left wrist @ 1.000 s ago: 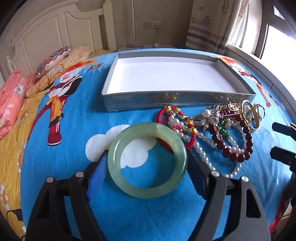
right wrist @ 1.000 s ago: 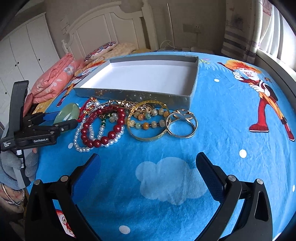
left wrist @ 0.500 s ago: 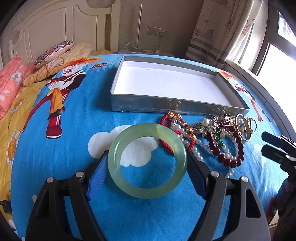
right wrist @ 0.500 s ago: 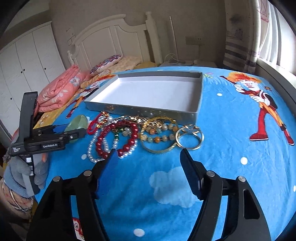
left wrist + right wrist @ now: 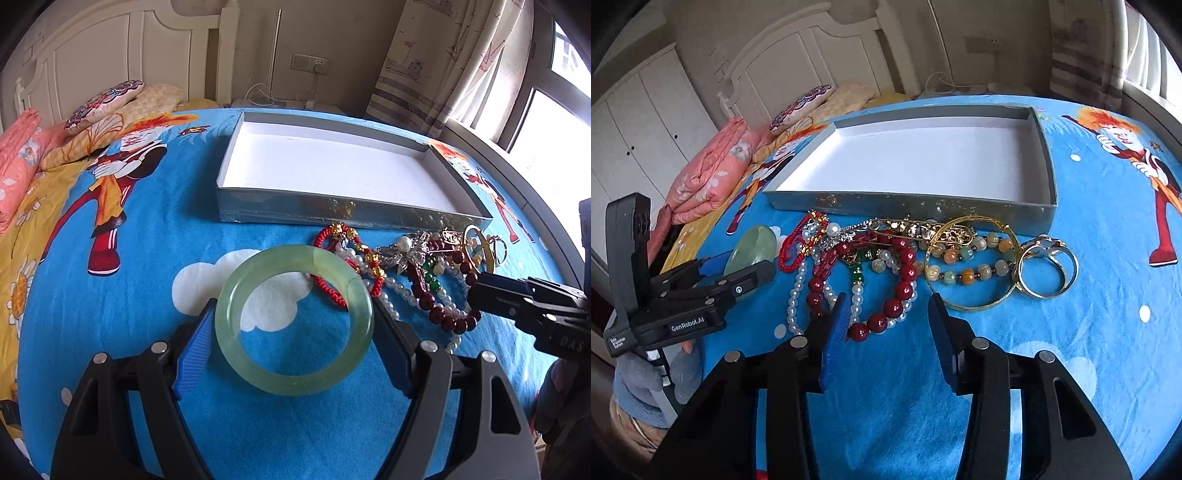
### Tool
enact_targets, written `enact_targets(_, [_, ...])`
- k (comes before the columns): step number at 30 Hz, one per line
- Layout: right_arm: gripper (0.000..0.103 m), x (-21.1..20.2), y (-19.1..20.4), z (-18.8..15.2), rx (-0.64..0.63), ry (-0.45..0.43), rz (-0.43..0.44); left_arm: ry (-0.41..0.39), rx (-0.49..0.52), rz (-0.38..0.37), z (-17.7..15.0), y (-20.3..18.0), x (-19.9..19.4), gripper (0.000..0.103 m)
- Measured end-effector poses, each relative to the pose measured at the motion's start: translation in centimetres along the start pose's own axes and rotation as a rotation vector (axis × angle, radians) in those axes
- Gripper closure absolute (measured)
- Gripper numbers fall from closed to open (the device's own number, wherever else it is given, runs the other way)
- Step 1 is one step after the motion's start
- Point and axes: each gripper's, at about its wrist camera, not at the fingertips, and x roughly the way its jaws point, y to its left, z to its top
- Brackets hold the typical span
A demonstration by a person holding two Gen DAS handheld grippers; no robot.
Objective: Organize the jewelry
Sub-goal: 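Grasp the green jade bangle with the left tool while the right tool reaches the red bead bracelet, then place the jade bangle in the tray with the left tool while the right tool places the red bead bracelet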
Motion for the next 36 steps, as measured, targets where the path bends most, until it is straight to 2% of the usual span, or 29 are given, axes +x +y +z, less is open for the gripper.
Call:
enact_targets(3, [0.061, 0.9, 1.2, 0.5, -0.028, 0.012, -0.056, 0.0, 0.0, -0.003, 0.0, 0.0, 0.0, 0.025])
enact_targets(6, [0.072, 1.4, 2.1, 0.5, -0.072, 0.008, -0.16, -0.001, 0.001, -0.005, 0.0, -0.1, 0.0, 0.025])
enact_targets(8, [0.084, 1.1, 2.3, 0.1, -0.106, -0.006, -0.194, -0.003, 0.0, -0.008, 0.0, -0.1, -0.1, 0.025])
enact_targets(13, [0.095, -1.1, 2.7, -1.0, -0.186, -0.067, -0.203, -0.005, 0.001, -0.013, 0.0, -0.1, -0.1, 0.025])
enact_targets(16, [0.097, -2.1, 2.7, -1.3, -0.196, -0.078, -0.179, -0.007, 0.0, -0.013, 0.0, -0.1, -0.2, 0.025])
enact_targets(19, [0.096, -2.7, 1.8, -1.2, -0.147, -0.089, -0.158, -0.005, 0.002, -0.014, -0.1, -0.1, -0.2, 0.025])
enact_targets(21, [0.094, -2.2, 1.1, -0.7, -0.103, -0.058, -0.134, -0.002, 0.005, -0.013, -0.1, -0.1, -0.2, 0.025])
enact_targets(22, [0.09, -1.9, 0.9, -0.5, -0.085, -0.039, -0.13, -0.002, 0.004, -0.013, -0.1, 0.0, -0.2, 0.025])
enact_targets(24, [0.066, -1.2, 1.2, -0.2, -0.076, -0.018, -0.111, -0.002, 0.004, -0.012, -0.1, 0.0, -0.2, 0.025])
enact_targets(25, [0.041, -1.0, 1.6, -0.2, -0.086, -0.017, -0.111, -0.001, 0.005, -0.013, -0.1, 0.0, -0.2, 0.025])
enact_targets(27, [0.039, -0.3, 2.4, -0.2, -0.124, -0.014, -0.137, -0.002, 0.005, -0.013, -0.1, 0.0, -0.2, 0.025])
enact_targets(32, [0.077, 1.3, 3.1, -0.1, -0.165, 0.01, -0.213, -0.003, 0.005, -0.017, -0.1, 0.0, -0.2, 0.025])
enact_targets(34, [0.089, 1.3, 3.0, -0.5, -0.188, 0.012, -0.245, -0.003, 0.004, -0.018, -0.1, -0.1, -0.2, 0.025])
enact_targets(36, [0.09, 0.3, 3.0, -0.9, -0.205, -0.019, -0.25, -0.008, 0.002, -0.018, -0.1, -0.1, -0.3, 0.025])
